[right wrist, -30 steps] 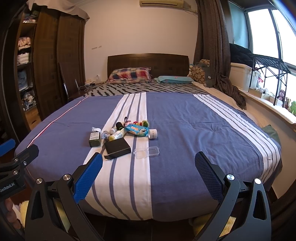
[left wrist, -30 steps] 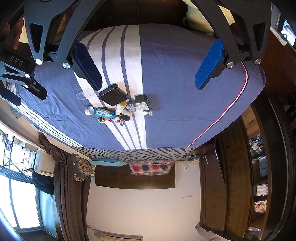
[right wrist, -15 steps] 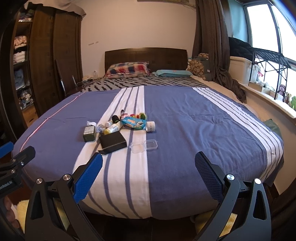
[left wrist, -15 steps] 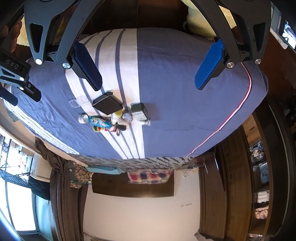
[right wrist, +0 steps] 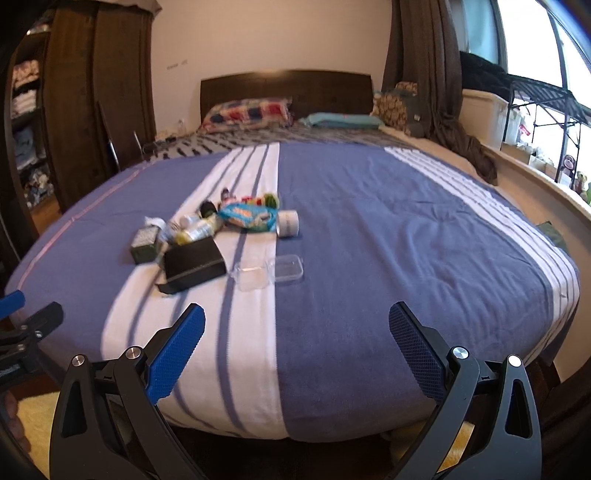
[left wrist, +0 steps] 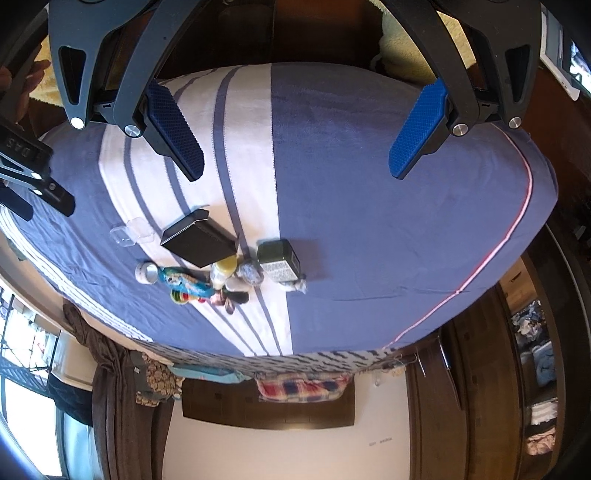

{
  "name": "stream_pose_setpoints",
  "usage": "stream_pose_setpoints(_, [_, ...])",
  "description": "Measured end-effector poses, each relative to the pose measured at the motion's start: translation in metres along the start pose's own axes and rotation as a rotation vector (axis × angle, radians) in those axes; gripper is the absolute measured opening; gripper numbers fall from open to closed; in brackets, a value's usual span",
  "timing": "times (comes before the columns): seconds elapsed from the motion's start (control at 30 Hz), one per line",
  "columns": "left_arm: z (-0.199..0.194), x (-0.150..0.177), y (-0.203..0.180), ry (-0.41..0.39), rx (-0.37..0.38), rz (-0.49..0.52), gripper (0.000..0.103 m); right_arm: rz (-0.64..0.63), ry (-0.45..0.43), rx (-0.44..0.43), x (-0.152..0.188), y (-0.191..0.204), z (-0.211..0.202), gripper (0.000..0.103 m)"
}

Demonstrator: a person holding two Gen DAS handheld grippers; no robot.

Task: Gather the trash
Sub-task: 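Grasp the black card case with the left tool while the right tool grasps the clear plastic box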

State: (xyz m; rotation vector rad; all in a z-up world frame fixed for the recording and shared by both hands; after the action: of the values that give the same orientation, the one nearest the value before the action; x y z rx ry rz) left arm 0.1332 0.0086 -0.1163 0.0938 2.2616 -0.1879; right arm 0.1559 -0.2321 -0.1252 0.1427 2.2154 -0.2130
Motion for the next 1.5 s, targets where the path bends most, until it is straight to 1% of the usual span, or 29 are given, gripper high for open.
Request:
stream_pose_setpoints(0.1, [0.014,-0.001,0.002,0.016,0.013,-0.008,0.095,-0.032,0.052,-0.024,0.003,0.010,0.028,0.100])
stream_pose_setpoints(0.23, [0.030,-0.004,0.002,0.035,0.032,0.001,0.095,-0.024,0.123,-0.078,0.006,0.023,0.062,0.100])
stream_pose_setpoints(0.3, [0.038,-0.005,0.000,0.043,0.039,0.014,0.095,-0.035,0.144,-0.080,0.006,0.029,0.074,0.100])
stream_pose_setpoints(0.43, [0.053,-0.010,-0.004,0.061,0.071,0.014,0.095,-0.055,0.140,-0.065,0.000,0.037,0.091,0.100])
stream_pose_setpoints(0.53, [0.064,-0.013,-0.005,0.073,0.095,0.007,0.095,-0.059,0.136,-0.069,-0.007,0.041,0.098,0.100])
stream_pose_setpoints(0.63, [0.071,-0.017,-0.009,0.075,0.110,0.025,0.095,-0.080,0.124,-0.060,-0.010,0.045,0.101,0.100])
stream_pose_setpoints(0.7, [0.076,-0.019,-0.013,0.079,0.130,0.033,0.095,-0.093,0.111,-0.051,-0.012,0.047,0.102,0.094])
stream_pose_setpoints(0.77, [0.081,-0.021,-0.019,0.085,0.158,0.040,0.095,-0.097,0.101,-0.051,-0.014,0.047,0.102,0.081])
stream_pose_setpoints(0.8, [0.084,-0.023,-0.023,0.088,0.168,0.043,0.095,-0.093,0.099,-0.052,-0.015,0.044,0.102,0.079])
stream_pose_setpoints(0.9, [0.092,-0.025,-0.035,0.096,0.199,0.045,0.095,-0.081,0.100,-0.040,-0.018,0.033,0.103,0.078])
stream_pose_setpoints(1.03, [0.105,-0.033,-0.053,0.113,0.240,0.017,0.095,-0.036,0.104,-0.008,-0.020,0.005,0.105,0.078])
stream_pose_setpoints(1.13, [0.117,-0.043,-0.065,0.122,0.228,-0.003,0.095,-0.007,0.110,0.015,-0.019,-0.015,0.106,0.078])
stream_pose_setpoints(1.23, [0.131,-0.051,-0.077,0.135,0.223,-0.045,0.095,0.018,0.107,0.024,-0.019,-0.031,0.106,0.078])
stream_pose_setpoints(1.37, [0.151,-0.051,-0.086,0.167,0.175,-0.082,0.095,0.034,0.099,0.015,-0.021,-0.043,0.106,0.078])
stream_pose_setpoints(1.5, [0.172,-0.047,-0.087,0.202,0.136,-0.100,0.095,0.038,0.097,-0.008,-0.020,-0.046,0.107,0.078])
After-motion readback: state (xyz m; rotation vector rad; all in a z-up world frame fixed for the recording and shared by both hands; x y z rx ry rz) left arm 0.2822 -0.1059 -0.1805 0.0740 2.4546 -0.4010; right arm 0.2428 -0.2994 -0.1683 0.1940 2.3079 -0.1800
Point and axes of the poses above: each gripper's, at about its wrist camera, not at the fingertips, and z roughly the way its jaws point, y to its left, x to its underside, the point moved 8 cm from there along z, roughly the way its jaws point, and after that the axes turned 11 degrees about x, right-handed, at the moved point
